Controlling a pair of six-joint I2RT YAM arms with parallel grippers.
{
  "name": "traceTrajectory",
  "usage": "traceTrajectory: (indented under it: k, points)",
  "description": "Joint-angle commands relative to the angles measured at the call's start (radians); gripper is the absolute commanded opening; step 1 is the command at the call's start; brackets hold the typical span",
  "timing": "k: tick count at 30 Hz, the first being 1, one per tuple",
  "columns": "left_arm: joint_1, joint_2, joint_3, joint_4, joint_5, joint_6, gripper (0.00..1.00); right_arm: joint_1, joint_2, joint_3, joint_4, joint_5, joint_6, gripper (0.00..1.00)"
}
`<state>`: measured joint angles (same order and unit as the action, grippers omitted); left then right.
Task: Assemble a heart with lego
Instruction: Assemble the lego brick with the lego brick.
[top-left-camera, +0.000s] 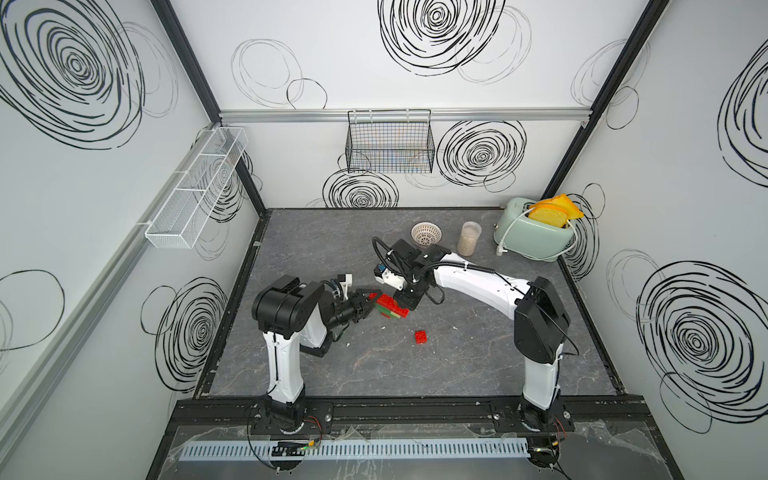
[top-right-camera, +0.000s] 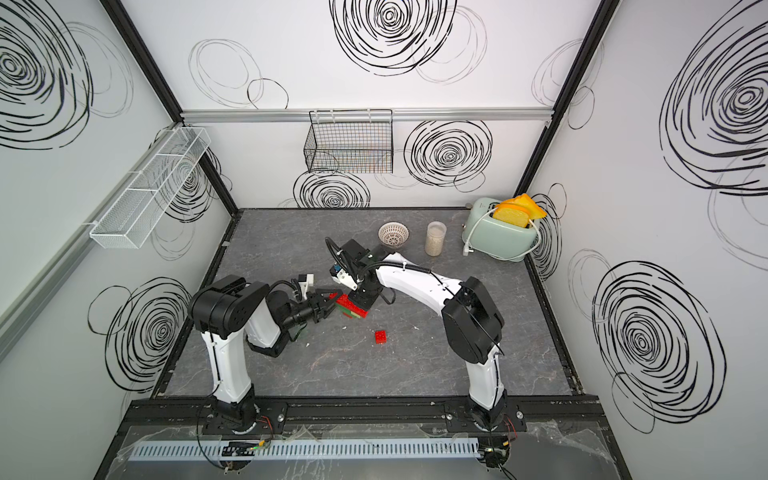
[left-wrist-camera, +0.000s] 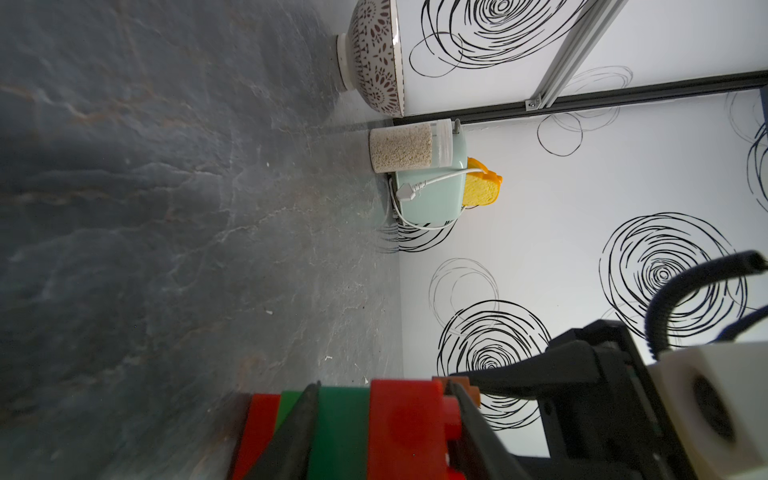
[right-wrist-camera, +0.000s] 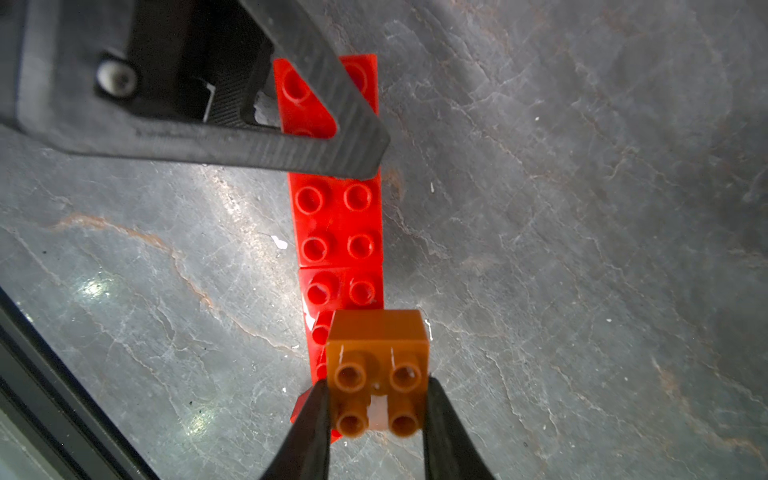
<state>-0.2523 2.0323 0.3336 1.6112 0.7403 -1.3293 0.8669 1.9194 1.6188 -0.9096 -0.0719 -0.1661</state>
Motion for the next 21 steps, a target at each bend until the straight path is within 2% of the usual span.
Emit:
traceTrajectory:
  k: [1, 7, 21]
  points:
    - [0.001, 0.035, -0.023, 0.204, -0.022, 0.017, 0.21, 0.012, -0.062, 0.026, -0.022, -0.034, 0.017, 0.23]
    - [0.001, 0.034, -0.025, 0.204, -0.022, 0.017, 0.21, -0.013, -0.098, 0.014, -0.029, -0.036, 0.012, 0.23]
    - [0.004, 0.031, -0.026, 0.204, -0.021, 0.016, 0.21, 0.007, -0.042, -0.020, -0.020, -0.028, 0.023, 0.23]
